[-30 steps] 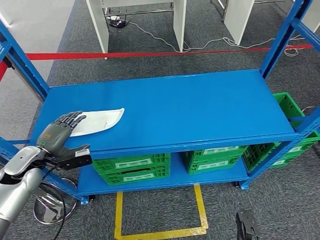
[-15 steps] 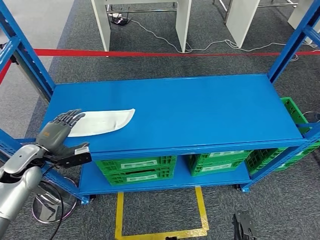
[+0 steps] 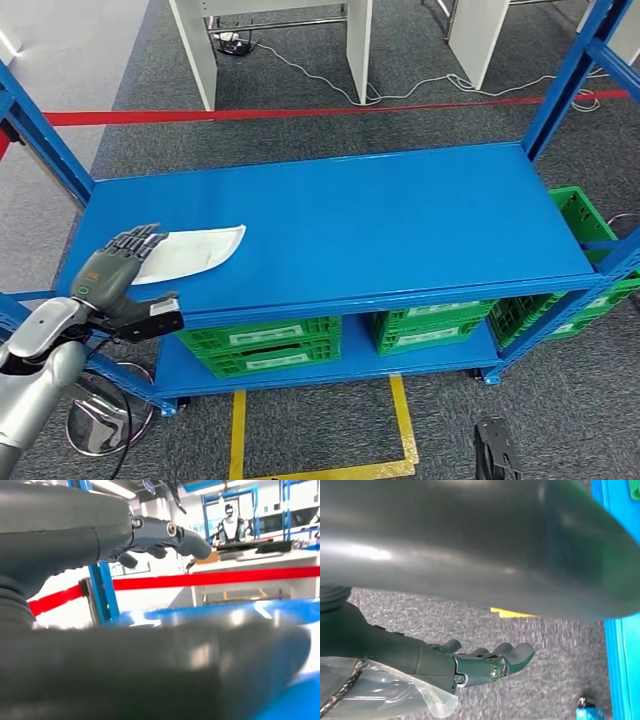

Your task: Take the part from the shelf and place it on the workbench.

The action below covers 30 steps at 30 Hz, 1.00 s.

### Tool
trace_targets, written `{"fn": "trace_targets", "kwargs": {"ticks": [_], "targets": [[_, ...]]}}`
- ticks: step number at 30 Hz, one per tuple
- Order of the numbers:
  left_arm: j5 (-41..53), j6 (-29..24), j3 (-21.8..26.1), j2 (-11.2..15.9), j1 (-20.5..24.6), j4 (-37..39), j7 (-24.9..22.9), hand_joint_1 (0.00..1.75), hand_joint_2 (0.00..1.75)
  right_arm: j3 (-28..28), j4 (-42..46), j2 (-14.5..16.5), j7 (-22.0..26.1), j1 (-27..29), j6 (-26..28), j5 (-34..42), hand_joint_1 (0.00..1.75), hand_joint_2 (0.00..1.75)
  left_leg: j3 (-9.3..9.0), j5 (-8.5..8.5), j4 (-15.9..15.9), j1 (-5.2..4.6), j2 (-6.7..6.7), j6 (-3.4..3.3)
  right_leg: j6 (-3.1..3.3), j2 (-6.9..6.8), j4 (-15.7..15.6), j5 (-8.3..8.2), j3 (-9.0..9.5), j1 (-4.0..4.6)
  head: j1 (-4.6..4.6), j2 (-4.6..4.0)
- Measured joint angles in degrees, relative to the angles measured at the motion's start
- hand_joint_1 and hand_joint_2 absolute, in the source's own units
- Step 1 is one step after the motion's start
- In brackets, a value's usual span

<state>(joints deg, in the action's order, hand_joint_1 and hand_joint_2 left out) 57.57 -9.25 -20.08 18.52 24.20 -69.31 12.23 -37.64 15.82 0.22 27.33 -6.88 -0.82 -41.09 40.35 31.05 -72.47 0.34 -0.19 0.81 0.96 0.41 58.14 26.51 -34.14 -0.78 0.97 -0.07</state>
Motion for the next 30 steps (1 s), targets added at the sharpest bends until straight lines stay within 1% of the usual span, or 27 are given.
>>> {"fn": "trace_targets", "kwargs": {"ticks": [1, 2, 3, 4, 6, 8, 9, 10, 12, 13, 14, 15, 16, 17, 18, 19, 20, 22, 23, 24, 25, 26, 27, 28, 29, 30], "targets": [[0.19, -0.25, -0.01, -0.19, -0.09, 0.0, 0.05, 0.0, 1.75, -0.03, 0.0, 0.01, -0.04, -0.02, 0.0, -0.05, 0.0, 0.0, -1.59, -2.38, 3.76, -0.03, 0.0, -0.3, -0.05, 0.03, 0.0, 0.08, 0.18, 0.04, 0.0, -0.01], [0.38, -0.4, -0.01, -0.34, -0.11, 0.0, 0.11, 0.0, 1.75, -0.04, 0.0, 0.05, -0.06, -0.06, 0.01, -0.11, 0.0, 0.0, -3.4, -4.22, 7.7, -0.12, 0.01, -0.67, -0.14, 0.05, -0.01, 0.17, 0.32, 0.11, 0.03, -0.01], [0.52, -0.39, -0.05, -0.48, -0.06, 0.0, 0.19, 0.0, 1.75, -0.04, 0.0, 0.11, -0.09, -0.09, 0.01, -0.16, 0.0, 0.0, -4.95, -5.44, 11.14, -0.26, 0.01, -1.03, -0.31, 0.06, 0.0, 0.24, 0.37, 0.2, 0.03, 0.0], [0.56, -0.06, -0.13, -0.6, 0.01, 0.0, 0.31, 0.0, 1.75, -0.05, 0.0, 0.17, -0.14, -0.1, 0.01, -0.22, 0.0, 0.0, -5.83, -5.82, 13.14, -0.4, 0.01, -1.31, -0.56, 0.05, -0.01, 0.26, 0.32, 0.24, 0.06, 0.0], [-0.09, 1.47, -0.33, -0.79, 0.15, 0.0, 0.68, 0.0, 1.75, -0.08, 0.0, 0.24, -0.23, -0.04, 0.01, -0.33, 0.0, 0.0, -6.14, -5.54, 14.24, -0.64, -0.02, -1.68, -1.19, -0.02, -0.14, 0.21, 0.17, 0.23, 0.06, 0.0], [-1.47, 3.87, -0.53, -0.99, 0.44, 0.0, 1.08, 0.0, 1.75, -0.09, 0.0, 0.24, -0.3, -0.04, -0.03, -0.44, 0.0, 0.0, -6.44, -5.82, 14.89, -0.38, 0.03, -2.16, -1.8, -0.09, 0.15, 0.65, -0.19, 0.17, 0.11, 0.0], [-2.11, 4.99, -0.64, -1.13, 0.71, 0.0, 1.22, 0.0, 1.75, -0.1, 0.0, 0.26, -0.32, -0.08, -0.09, -0.49, 0.0, 0.0, -6.64, -6.01, 15.26, -0.24, 0.06, -2.45, -2.05, -0.1, 1.49, 1.53, -0.85, 0.16, 0.21, 0.0], [-2.56, 5.86, -0.74, -1.3, 0.97, 0.0, 1.3, 0.0, 1.75, -0.11, 0.0, 0.28, -0.34, -0.11, -0.14, -0.52, 0.0, 0.0, -6.81, -6.16, 15.53, -0.1, 0.1, -2.68, -2.24, -0.1, 4.06, 2.94, -2.13, 0.13, 0.32, 0.0], [-2.99, 6.74, -0.94, -1.57, 1.28, 0.01, 1.34, 0.0, 1.75, -0.12, -0.01, 0.31, -0.43, -0.05, -0.22, -0.55, 0.0, 0.0, -6.79, -6.16, 15.53, -0.16, 0.11, -2.9, -2.57, -0.1, 11.67, 6.24, -5.82, 0.06, 0.5, 0.01], [-3.06, 6.95, -1.05, -1.66, 1.28, 0.02, 1.34, 0.0, 1.75, -0.13, -0.01, 0.31, -0.47, 0.03, -0.21, -0.55, 0.0, 0.0, -6.78, -6.14, 15.51, -0.17, 0.12, -2.92, -2.71, -0.1, 14.69, 7.11, -7.44, 0.04, 0.49, 0.0], [-3.16, 7.19, -1.17, -1.73, 1.28, 0.03, 1.34, 0.0, 1.75, -0.14, -0.01, 0.31, -0.51, 0.1, -0.21, -0.56, 0.0, 0.0, -6.79, -6.11, 15.5, -0.18, 0.12, -2.91, -2.83, -0.11, 15.9, 6.96, -8.22, 0.04, 0.51, 0.0], [-3.3, 7.56, -1.3, -1.79, 1.31, 0.04, 1.34, 0.0, 1.75, -0.14, -0.01, 0.31, -0.53, 0.14, -0.22, -0.58, 0.0, 0.0, -6.83, -6.05, 15.45, -0.16, 0.11, -2.86, -2.88, -0.15, 14.69, 5.66, -7.81, 0.02, 0.51, -0.01], [-3.53, 8.09, -1.42, -1.83, 1.39, 0.05, 1.34, 0.0, 1.75, -0.16, 0.0, 0.3, -0.54, 0.12, -0.25, -0.62, 0.0, 0.0, -6.89, -5.94, 15.36, -0.13, 0.11, -2.75, -2.89, -0.2, 11.37, 3.59, -6.29, -0.03, 0.5, -0.01], [-3.82, 8.67, -1.54, -1.86, 1.55, 0.07, 1.34, 0.0, 1.75, -0.18, 0.0, 0.29, -0.54, 0.06, -0.27, -0.67, 0.0, 0.0, -6.92, -5.78, 15.19, -0.12, 0.1, -2.54, -2.87, -0.26, 7.18, 1.7, -4.32, -0.08, 0.52, 0.0], [-4.17, 9.24, -1.68, -1.85, 1.78, 0.09, 1.34, 0.0, 1.75, -0.21, 0.0, 0.3, -0.53, -0.04, -0.3, -0.72, 0.0, 0.0, -6.8, -5.59, 14.88, -0.23, 0.06, -2.29, -2.74, -0.27, 3.49, 0.43, -2.4, -0.09, 0.51, 0.0], [-4.49, 9.72, -1.86, -1.82, 2.02, 0.14, 1.34, 0.0, 1.75, -0.25, -0.01, 0.3, -0.54, -0.11, -0.33, -0.79, 0.0, 0.0, -6.65, -5.47, 14.62, -0.35, 0.02, -2.02, -2.51, -0.25, 1.17, -0.13, -1.15, -0.09, 0.46, 0.01], [-4.78, 10.08, -2.07, -1.77, 2.24, 0.2, 1.3, 0.0, 1.75, -0.28, -0.01, 0.3, -0.55, -0.14, -0.36, -0.86, 0.0, 0.0, -6.49, -5.43, 14.42, -0.47, -0.02, -1.77, -2.21, -0.2, 0.25, -0.08, -0.6, -0.03, 0.44, 0.01], [-5.19, 10.72, -2.49, -1.6, 2.51, 0.37, 1.0, 0.0, 1.75, -0.39, -0.02, 0.31, -0.59, -0.1, -0.38, -1.0, 0.0, 0.0, -6.4, -5.43, 14.34, -0.5, -0.04, -1.38, -1.47, -0.08, 0.27, -0.04, -0.5, 0.04, 0.39, 0.01], [-5.3, 10.95, -2.71, -1.45, 2.6, 0.46, 0.82, 0.0, 1.75, -0.46, -0.02, 0.32, -0.6, -0.08, -0.38, -1.05, 0.0, 0.0, -6.38, -5.18, 14.15, -0.44, -0.03, -1.14, -1.15, -0.05, 0.25, -0.08, -0.47, 0.0, 0.4, 0.0], [-5.36, 11.14, -2.92, -1.26, 2.74, 0.57, 0.65, 0.0, 1.75, -0.52, -0.01, 0.32, -0.6, -0.1, -0.38, -1.1, 0.0, 0.0, -6.05, -4.44, 13.23, -0.37, -0.01, -0.85, -0.79, -0.04, 0.2, -0.1, -0.42, -0.1, 0.31, 0.0], [-5.37, 11.26, -3.11, -1.02, 2.91, 0.71, 0.5, 0.0, 1.75, -0.58, -0.01, 0.33, -0.61, -0.12, -0.38, -1.15, 0.0, 0.0, -5.21, -3.16, 11.22, -0.31, 0.0, -0.53, -0.48, -0.05, 0.15, -0.12, -0.35, -0.2, 0.25, 0.0], [-5.37, 11.36, -3.31, -0.79, 3.05, 0.89, 0.32, 0.0, 1.75, -0.62, 0.0, 0.32, -0.61, -0.13, -0.37, -1.21, 0.0, 0.0, -3.78, -1.43, 7.99, -0.23, 0.02, -0.24, -0.27, -0.05, 0.13, -0.09, -0.32, -0.21, 0.17, 0.0], [-5.34, 11.42, -3.47, -0.57, 3.12, 1.14, 0.08, 0.0, 1.75, -0.66, 0.0, 0.32, -0.62, -0.12, -0.37, -1.27, 0.0, 0.0, -1.95, 0.41, 3.99, -0.16, 0.03, -0.04, -0.11, -0.07, 0.13, -0.04, -0.3, -0.19, 0.13, 0.01], [-5.27, 11.45, -3.64, -0.37, 3.11, 1.44, -0.2, 0.0, 1.75, -0.68, -0.01, 0.31, -0.64, -0.09, -0.37, -1.32, 0.0, 0.0, -0.22, 1.76, 0.34, -0.11, 0.04, 0.06, -0.05, -0.07, 0.14, -0.01, -0.29, -0.15, 0.14, 0.01], [-5.13, 11.45, -3.84, -0.19, 3.07, 1.73, -0.53, 0.0, 1.75, -0.7, -0.01, 0.31, -0.66, -0.06, -0.37, -1.37, 0.0, 0.0, 0.89, 2.2, -1.93, -0.09, 0.04, 0.06, -0.01, -0.07, 0.14, 0.02, -0.27, -0.1, 0.12, 0.0], [-4.92, 11.4, -4.05, -0.01, 3.04, 1.98, -0.89, 0.0, 1.75, -0.72, -0.01, 0.31, -0.67, -0.04, -0.37, -1.43, 0.0, 0.0, 1.06, 1.54, -2.12, -0.08, 0.04, -0.04, 0.02, -0.05, 0.14, 0.04, -0.21, -0.03, 0.13, -0.01]]}}
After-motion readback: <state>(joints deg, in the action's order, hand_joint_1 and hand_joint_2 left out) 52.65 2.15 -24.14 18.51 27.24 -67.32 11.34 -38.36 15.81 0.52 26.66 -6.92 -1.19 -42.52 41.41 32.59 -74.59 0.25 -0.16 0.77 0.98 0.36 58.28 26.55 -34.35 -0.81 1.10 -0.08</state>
